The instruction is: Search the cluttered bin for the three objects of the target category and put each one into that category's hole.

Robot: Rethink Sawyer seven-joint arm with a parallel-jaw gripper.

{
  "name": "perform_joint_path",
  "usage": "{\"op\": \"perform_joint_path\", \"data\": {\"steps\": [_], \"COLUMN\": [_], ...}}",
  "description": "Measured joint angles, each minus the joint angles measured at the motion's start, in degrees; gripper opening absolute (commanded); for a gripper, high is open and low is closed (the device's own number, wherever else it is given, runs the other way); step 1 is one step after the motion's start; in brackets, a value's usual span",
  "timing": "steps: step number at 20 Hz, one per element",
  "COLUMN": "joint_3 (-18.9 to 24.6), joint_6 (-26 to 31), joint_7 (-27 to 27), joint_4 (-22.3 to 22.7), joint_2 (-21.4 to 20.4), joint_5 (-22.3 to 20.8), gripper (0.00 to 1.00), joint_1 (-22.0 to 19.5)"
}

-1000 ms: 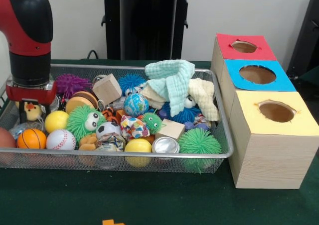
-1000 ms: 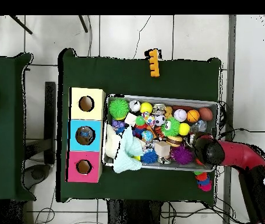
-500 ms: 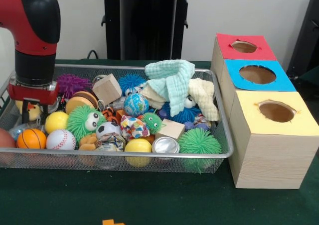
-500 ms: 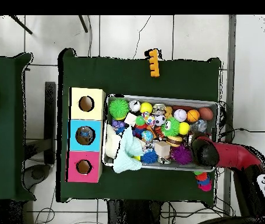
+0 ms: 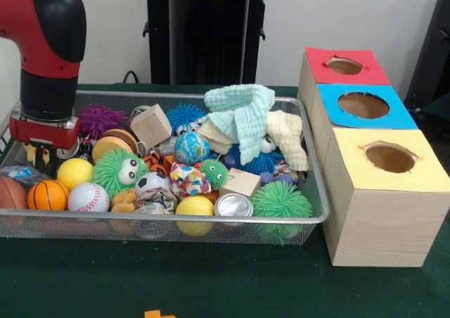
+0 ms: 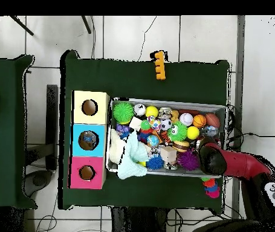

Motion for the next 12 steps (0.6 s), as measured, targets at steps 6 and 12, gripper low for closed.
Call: {"op": "perform_joint_path", "data": {"steps": [6, 12], "joint_3": [-1.4, -3.0], "joint_6": [-0.6, -1.7], "joint_7": [0.0, 0.0], "joint_4": [0.1, 1.0], "joint_2": [0.1, 0.2], "joint_5": [1.8, 3.7], "gripper": [0.00, 0.00], "joint_1": [1.0, 1.6]}}
